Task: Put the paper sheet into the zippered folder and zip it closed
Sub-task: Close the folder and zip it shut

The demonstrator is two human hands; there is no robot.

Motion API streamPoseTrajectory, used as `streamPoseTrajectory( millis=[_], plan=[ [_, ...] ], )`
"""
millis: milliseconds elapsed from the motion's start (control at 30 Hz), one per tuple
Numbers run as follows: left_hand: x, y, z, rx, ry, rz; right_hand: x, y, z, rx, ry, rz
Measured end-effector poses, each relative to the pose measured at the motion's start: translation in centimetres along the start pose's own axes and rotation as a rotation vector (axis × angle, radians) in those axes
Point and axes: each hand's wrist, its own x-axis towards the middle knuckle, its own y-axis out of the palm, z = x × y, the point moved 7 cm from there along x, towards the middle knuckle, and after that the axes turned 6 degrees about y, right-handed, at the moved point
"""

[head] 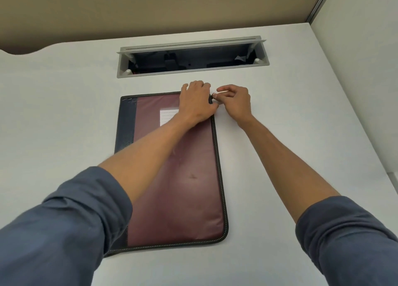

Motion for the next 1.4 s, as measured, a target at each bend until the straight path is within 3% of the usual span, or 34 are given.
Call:
streamPoseTrajectory(
  millis=[300,467,633,767,967,1200,1400],
  plan=[
    [1.7,0.0,0.2,-0.122,-0.113,-0.009,-0.9,-0.4,-0.2,0.017,0.022,-0.081],
    [2.9,0.0,0.6,-0.155,-0.214,0.067,-3.2,0.3,-0.5,-0.183,-0.029,-0.131],
    [4.1,-0.7,-0.8,-0.034,-0.117,0.183,-3.5,2.1,0.3,-0.352,-0.037,-0.076],
    [5.0,-1.1,-1.4,0.017,-0.068,0.196,-3.1,2.2,-0.4,-0.268,0.044,-0.065],
    [5.6,-1.6,-0.2,-0.012,-0.161,0.153,-3.0,2.0,-0.5,-0.185,0.068,-0.055],
    [4.7,-2.0,5.2,-0.313,-0.463,0.220,-2.9,1.9,-0.8,-0.156,0.073,-0.063],
    [4.2,-1.6,6.3,-0.405,-0.481,0.235,-3.1,2.3,-0.3,-0.149,0.061,-0.054]
  ],
)
